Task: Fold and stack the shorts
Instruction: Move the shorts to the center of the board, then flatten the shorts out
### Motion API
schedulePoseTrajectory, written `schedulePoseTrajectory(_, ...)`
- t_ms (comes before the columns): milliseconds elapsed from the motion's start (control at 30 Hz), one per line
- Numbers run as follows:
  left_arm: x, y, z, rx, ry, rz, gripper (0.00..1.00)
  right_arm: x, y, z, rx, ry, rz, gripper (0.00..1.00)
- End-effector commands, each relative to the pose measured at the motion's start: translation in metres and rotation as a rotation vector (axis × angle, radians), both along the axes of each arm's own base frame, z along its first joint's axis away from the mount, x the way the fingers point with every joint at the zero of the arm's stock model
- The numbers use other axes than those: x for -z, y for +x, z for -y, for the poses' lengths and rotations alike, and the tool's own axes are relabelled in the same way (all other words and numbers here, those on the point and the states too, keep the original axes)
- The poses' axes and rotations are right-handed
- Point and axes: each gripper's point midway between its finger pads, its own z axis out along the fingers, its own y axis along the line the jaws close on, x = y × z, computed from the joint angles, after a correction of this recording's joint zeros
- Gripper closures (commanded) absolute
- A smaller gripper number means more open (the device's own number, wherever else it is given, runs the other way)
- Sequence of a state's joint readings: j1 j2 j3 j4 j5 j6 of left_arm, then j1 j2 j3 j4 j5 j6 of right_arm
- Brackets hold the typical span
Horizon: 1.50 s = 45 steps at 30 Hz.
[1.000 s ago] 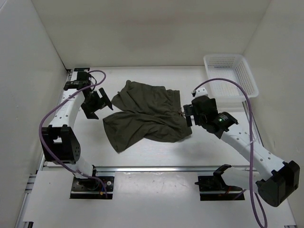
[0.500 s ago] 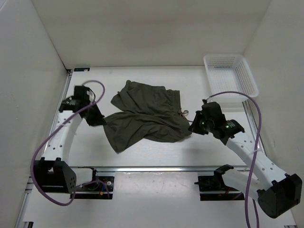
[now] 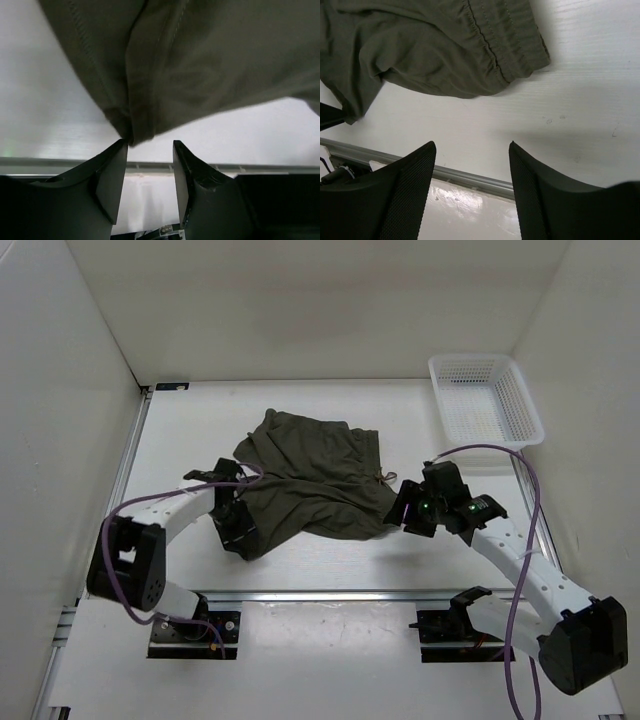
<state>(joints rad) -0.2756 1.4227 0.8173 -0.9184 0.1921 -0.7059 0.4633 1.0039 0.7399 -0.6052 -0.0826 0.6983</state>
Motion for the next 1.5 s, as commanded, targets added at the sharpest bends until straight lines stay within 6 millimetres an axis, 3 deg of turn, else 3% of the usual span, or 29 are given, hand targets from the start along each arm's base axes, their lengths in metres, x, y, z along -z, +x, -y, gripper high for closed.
schedulePoseTrajectory(0, 0.008, 0.019, 0.008, 0.001, 0.047, 0.039, 0.47, -0.015, 0.01, -0.002, 0.014, 0.032, 0.03, 0.34)
schedulePoseTrajectory(167, 0.014, 0.022, 0.015, -0.003, 0.091, 0.022, 0.51, -0.001, 0.007, 0.006, 0.049, 0.044, -0.026, 0.18)
schedulePoseTrajectory(267, 0.018, 0.027, 0.015, -0.001, 0.123, 0.02, 0.89, 0.013, 0.004, 0.01, 0.063, 0.065, -0.069, 0.13)
schedulePoseTrajectory(367, 0.015, 0.03, 0.014, 0.007, 0.135, 0.027, 0.89, 0.022, 0.009, 0.009, 0.088, 0.124, -0.091, 0.13)
schedulePoseTrajectory(500, -0.015, 0.041, 0.009, -0.014, 0.156, 0.112, 0.89, 0.029, 0.021, 0.009, 0.112, 0.125, -0.13, 0.14)
schedulePoseTrajectory(533, -0.031, 0.049, 0.01, -0.02, 0.15, 0.16, 0.89, 0.033, 0.021, 0.01, 0.119, 0.113, -0.14, 0.14)
schedulePoseTrajectory(633, -0.058, 0.05, 0.004, -0.03, 0.164, 0.205, 0.89, 0.038, 0.034, 0.007, 0.118, 0.115, -0.134, 0.16)
schedulePoseTrajectory(767, -0.094, 0.058, 0.007, -0.04, 0.128, 0.291, 0.89, 0.051, 0.038, -0.01, 0.067, 0.086, -0.167, 0.2)
schedulePoseTrajectory(833, -0.1, 0.059, 0.01, -0.039, 0.107, 0.305, 0.89, 0.062, 0.043, -0.02, 0.041, 0.061, -0.169, 0.26)
schedulePoseTrajectory(967, -0.115, 0.061, 0.011, -0.041, 0.101, 0.32, 0.89, 0.072, 0.061, -0.032, 0.04, 0.01, -0.151, 0.52)
schedulePoseTrajectory(1000, -0.122, 0.066, 0.013, -0.035, 0.094, 0.343, 0.89, 0.08, 0.068, -0.028, 0.05, -0.035, -0.153, 0.74)
schedulePoseTrajectory(1067, -0.129, 0.072, 0.009, -0.03, 0.103, 0.363, 0.89, 0.062, 0.095, -0.027, 0.054, -0.065, -0.096, 0.89)
schedulePoseTrajectory(1100, -0.139, 0.087, 0.005, -0.032, 0.105, 0.392, 0.89, 0.058, 0.106, -0.026, 0.05, -0.072, -0.086, 0.98)
schedulePoseTrajectory(1133, -0.145, 0.096, 0.001, -0.036, 0.108, 0.408, 0.89, 0.027, 0.141, -0.026, 0.068, -0.056, -0.001, 1.0)
schedulePoseTrajectory(1167, -0.152, 0.108, -0.004, -0.043, 0.121, 0.43, 0.89, 0.023, 0.153, -0.022, 0.048, -0.085, -0.002, 1.0)
schedulePoseTrajectory(1233, -0.181, 0.155, -0.013, -0.044, 0.099, 0.504, 0.89, -0.009, 0.194, -0.012, 0.065, -0.082, 0.058, 1.0)
schedulePoseTrajectory(1267, -0.193, 0.168, -0.019, -0.049, 0.106, 0.519, 0.89, -0.047, 0.228, -0.016, 0.047, -0.071, 0.123, 1.0)
schedulePoseTrajectory(1300, -0.22, 0.201, -0.029, -0.086, 0.118, 0.591, 0.89, -0.068, 0.246, -0.01, 0.055, -0.051, 0.152, 1.0)
schedulePoseTrajectory(1333, -0.234, 0.214, -0.036, -0.094, 0.123, 0.622, 0.89, -0.091, 0.26, -0.01, 0.05, -0.035, 0.188, 1.0)
schedulePoseTrajectory(1367, -0.248, 0.226, -0.04, -0.112, 0.112, 0.653, 0.89, -0.136, 0.282, -0.012, 0.05, -0.011, 0.276, 1.0)
schedulePoseTrajectory(1400, -0.25, 0.237, -0.053, -0.145, 0.117, 0.643, 0.89, -0.157, 0.29, -0.007, 0.052, -0.01, 0.322, 1.0)
schedulePoseTrajectory(1433, -0.289, 0.246, -0.055, -0.159, 0.076, 0.742, 0.89, -0.179, 0.292, -0.008, 0.047, -0.005, 0.373, 1.0)
schedulePoseTrajectory(1467, -0.304, 0.248, -0.06, -0.164, 0.065, 0.785, 0.89, -0.206, 0.298, -0.009, 0.05, 0.011, 0.439, 1.0)
